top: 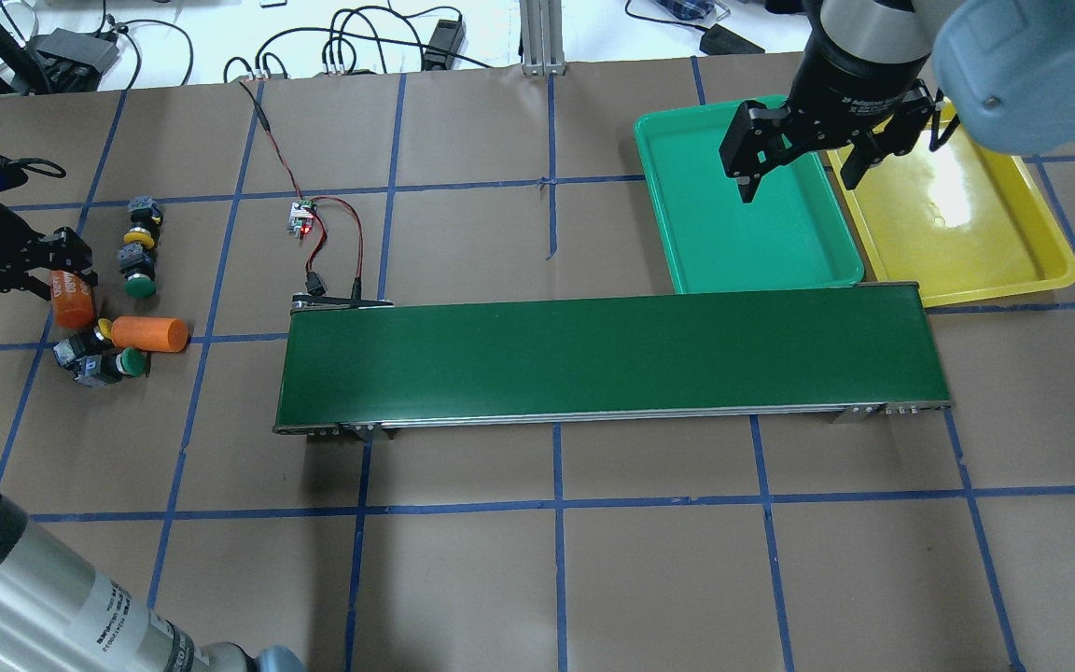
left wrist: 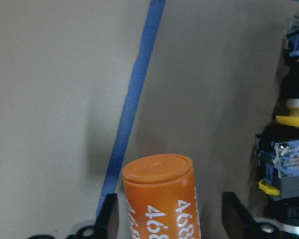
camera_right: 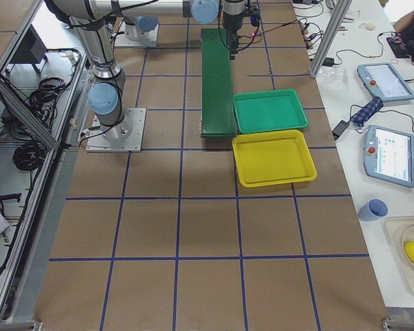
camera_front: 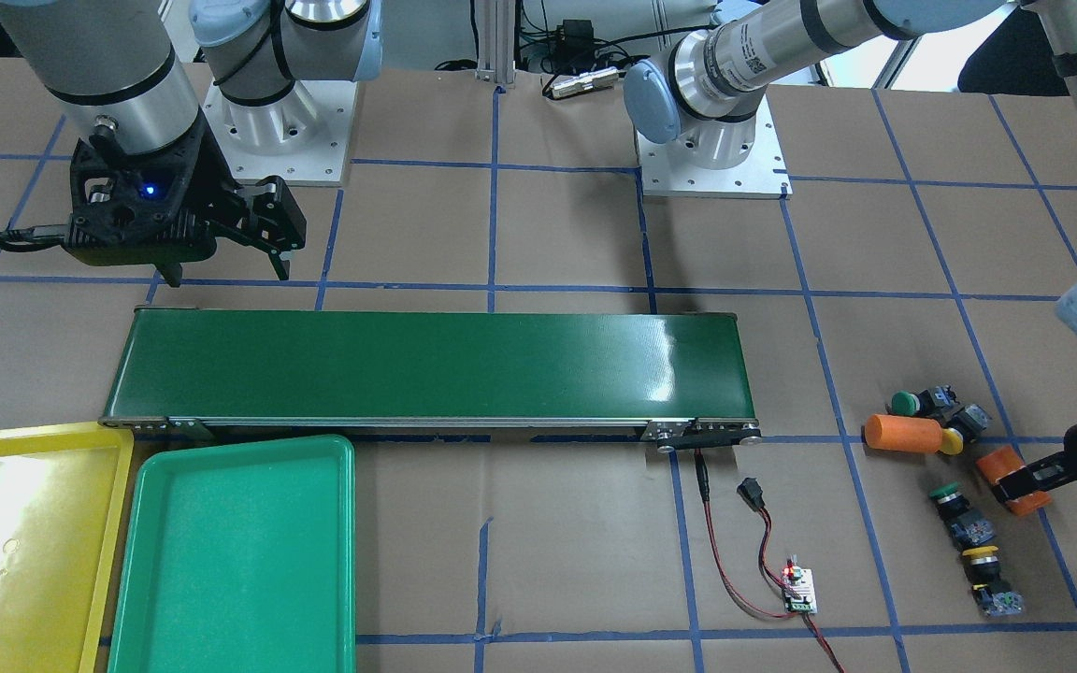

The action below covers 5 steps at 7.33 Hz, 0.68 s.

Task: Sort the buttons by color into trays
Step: 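Grasp the orange cylinder with the left gripper and lift it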

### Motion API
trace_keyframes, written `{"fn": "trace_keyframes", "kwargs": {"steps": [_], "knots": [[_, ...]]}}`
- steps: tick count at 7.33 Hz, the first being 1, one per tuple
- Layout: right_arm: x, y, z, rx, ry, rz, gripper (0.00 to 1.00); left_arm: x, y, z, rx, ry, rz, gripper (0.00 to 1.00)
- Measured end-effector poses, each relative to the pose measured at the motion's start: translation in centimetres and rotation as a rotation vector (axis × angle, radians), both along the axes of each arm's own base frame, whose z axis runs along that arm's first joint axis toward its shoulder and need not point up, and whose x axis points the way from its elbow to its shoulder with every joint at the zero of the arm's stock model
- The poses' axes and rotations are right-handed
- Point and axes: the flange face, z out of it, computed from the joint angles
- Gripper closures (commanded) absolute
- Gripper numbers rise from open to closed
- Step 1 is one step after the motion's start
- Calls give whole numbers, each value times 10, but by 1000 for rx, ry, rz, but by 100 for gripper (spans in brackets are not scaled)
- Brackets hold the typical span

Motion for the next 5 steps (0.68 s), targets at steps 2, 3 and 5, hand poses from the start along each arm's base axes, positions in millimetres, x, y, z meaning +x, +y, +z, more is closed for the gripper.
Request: {"fn": "trace_keyframes", "kwargs": {"steps": [2, 3, 5], "knots": [[1, 0, -1, 1, -1, 1, 0, 0, 0, -2, 7, 4, 1, 81], [1, 0, -1, 1, -1, 1, 0, -1, 0, 0, 19, 11, 3, 89], [1, 0, -1, 1, -2, 1, 0, -2, 0, 8, 38, 19, 0, 89]]}}
